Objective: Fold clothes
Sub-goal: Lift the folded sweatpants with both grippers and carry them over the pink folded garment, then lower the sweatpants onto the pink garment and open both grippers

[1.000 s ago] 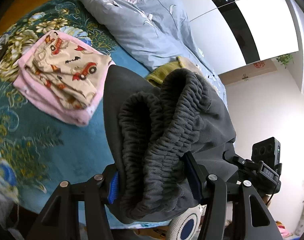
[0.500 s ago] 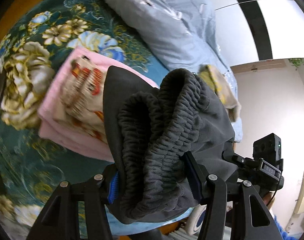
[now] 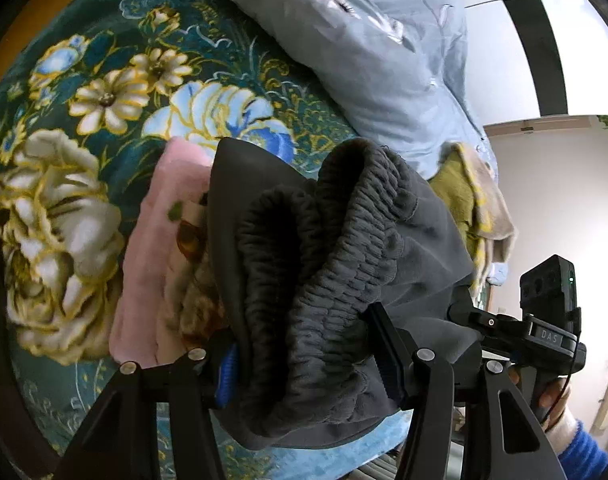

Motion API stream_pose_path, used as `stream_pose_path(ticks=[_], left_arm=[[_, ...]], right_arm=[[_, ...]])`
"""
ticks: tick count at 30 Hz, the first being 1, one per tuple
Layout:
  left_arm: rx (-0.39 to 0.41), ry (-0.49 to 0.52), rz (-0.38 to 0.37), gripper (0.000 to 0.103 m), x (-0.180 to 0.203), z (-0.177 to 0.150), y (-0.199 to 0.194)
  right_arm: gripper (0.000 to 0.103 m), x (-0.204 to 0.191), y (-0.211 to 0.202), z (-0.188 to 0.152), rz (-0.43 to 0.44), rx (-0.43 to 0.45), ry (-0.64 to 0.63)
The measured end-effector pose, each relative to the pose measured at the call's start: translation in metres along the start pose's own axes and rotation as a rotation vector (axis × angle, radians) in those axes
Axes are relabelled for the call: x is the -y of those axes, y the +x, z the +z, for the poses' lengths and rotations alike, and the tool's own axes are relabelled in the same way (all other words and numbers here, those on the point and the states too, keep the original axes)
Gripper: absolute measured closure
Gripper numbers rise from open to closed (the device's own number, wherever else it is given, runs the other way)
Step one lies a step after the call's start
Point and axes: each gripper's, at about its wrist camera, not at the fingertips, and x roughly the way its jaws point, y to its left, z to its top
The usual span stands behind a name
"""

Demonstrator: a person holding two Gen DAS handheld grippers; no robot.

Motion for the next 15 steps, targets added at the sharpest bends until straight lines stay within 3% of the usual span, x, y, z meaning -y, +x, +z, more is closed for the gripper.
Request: stream_pose_path(ticks=[5, 11, 15], left_arm=[[-0.023, -0.036, 0.006, 0.043, -0.023, 0.008, 0.021], [-0.024, -0.033, 0.011, 0.039, -0.022, 0.004, 0.016], [0.025, -0.050, 0.049, 0.033, -0.014, -0.004, -0.004]], right_arm=[[0.048, 0.009, 0.027, 0.010, -0.033, -0.034, 0.020], [0.048, 0.001, 0.001, -0.004, -0.093, 0.020, -0.052], [0.048, -0.006, -0.018, -0.014, -0.133, 0.058, -0.104]])
